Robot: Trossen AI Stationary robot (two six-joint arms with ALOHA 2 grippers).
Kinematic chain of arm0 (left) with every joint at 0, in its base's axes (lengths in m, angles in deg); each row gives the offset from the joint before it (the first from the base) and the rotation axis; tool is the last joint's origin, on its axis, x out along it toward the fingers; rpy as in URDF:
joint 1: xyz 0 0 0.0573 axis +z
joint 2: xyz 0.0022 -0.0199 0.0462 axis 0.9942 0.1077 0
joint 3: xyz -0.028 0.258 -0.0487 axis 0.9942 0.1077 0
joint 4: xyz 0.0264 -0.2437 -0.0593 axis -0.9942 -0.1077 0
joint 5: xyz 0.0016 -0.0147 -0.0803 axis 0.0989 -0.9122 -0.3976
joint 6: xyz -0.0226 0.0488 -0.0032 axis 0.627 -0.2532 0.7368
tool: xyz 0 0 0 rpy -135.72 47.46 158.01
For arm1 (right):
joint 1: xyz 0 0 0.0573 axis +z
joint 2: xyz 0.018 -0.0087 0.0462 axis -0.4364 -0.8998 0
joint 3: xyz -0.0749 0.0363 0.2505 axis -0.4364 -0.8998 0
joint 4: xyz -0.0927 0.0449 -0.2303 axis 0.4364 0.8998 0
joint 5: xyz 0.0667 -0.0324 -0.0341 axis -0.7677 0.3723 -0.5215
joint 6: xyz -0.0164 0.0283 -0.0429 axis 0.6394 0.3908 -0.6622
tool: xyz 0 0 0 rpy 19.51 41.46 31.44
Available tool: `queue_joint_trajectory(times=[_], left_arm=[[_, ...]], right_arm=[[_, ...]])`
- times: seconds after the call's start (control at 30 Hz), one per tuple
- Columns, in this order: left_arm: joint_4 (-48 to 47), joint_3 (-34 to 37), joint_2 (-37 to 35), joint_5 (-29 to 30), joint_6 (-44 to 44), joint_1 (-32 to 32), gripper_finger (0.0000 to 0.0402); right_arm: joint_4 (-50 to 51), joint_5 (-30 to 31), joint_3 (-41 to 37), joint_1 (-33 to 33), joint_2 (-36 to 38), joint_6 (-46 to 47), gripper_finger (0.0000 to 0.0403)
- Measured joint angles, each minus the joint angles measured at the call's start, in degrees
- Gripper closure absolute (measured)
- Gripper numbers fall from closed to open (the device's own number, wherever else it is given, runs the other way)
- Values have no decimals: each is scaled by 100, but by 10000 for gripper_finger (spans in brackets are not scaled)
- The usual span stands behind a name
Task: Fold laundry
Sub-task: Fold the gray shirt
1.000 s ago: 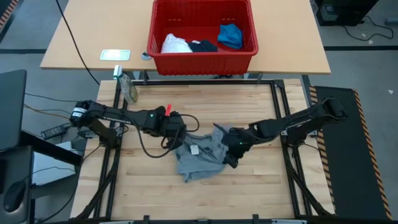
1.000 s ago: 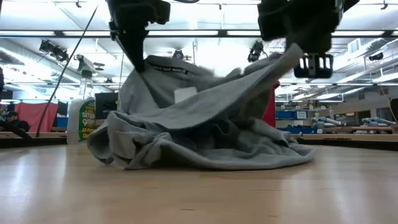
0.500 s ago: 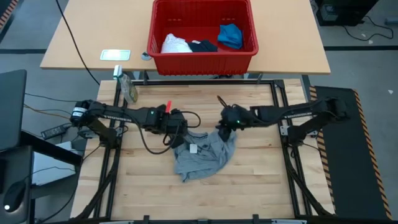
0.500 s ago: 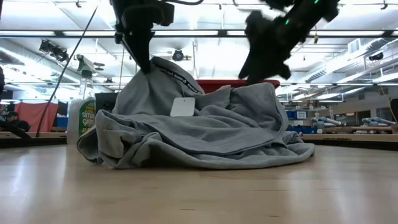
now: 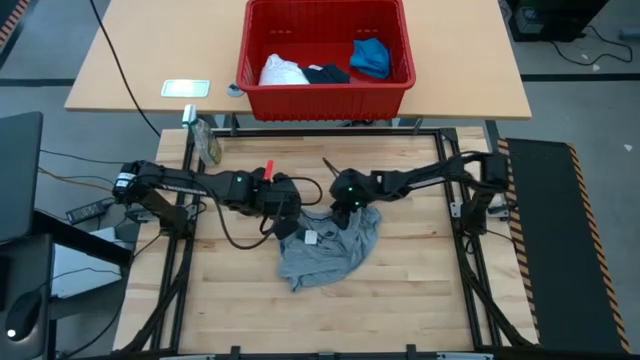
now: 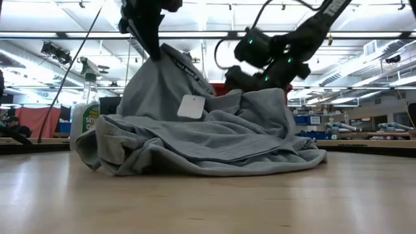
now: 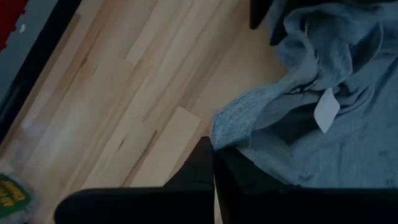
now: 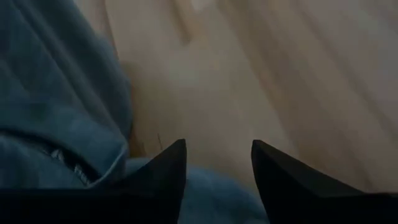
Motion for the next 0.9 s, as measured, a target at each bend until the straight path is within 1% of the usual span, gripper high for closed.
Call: queue_joint_trajectory(times=[0.07, 0.13, 0.2, 0.3, 0.33, 0.47, 0.53, 0.63, 0.7, 0.77, 0.9], left_arm=[[-95, 0, 1, 3, 1, 0, 401], [-165, 0, 1, 6, 1, 0, 401], [-175, 0, 1, 8, -5, 0, 401], [-218, 0, -104, 13, -87, 16, 401], [-217, -2, -165, 45, -122, 26, 401], [-263, 0, -504, 373, -172, 46, 401], [-272, -2, -750, 552, -176, 46, 401], [-56, 0, -1136, 604, -387, 37, 401], [258, 0, -1392, 602, -771, -52, 401], [810, 0, -1605, 498, -1391, -159, 401], [2112, 0, -1903, -13, -2554, -403, 401]], right_arm=[[0, -105, 72, 4, -191, 19, 235], [-6, -195, 89, 12, -308, 37, 263], [33, -232, 89, 34, -340, 60, 305], [176, -239, 91, 44, -261, 118, 381], [206, -231, 91, 44, -187, 124, 390], [298, 134, 89, -9, 359, 244, 396], [346, 397, 89, -33, 786, 253, 397], [347, 744, 89, -64, 1557, 217, 399], [350, 867, 131, -70, 2073, 83, 399], [340, 877, 211, -70, 2553, -161, 400], [437, 816, 512, -70, 3327, -515, 400]])
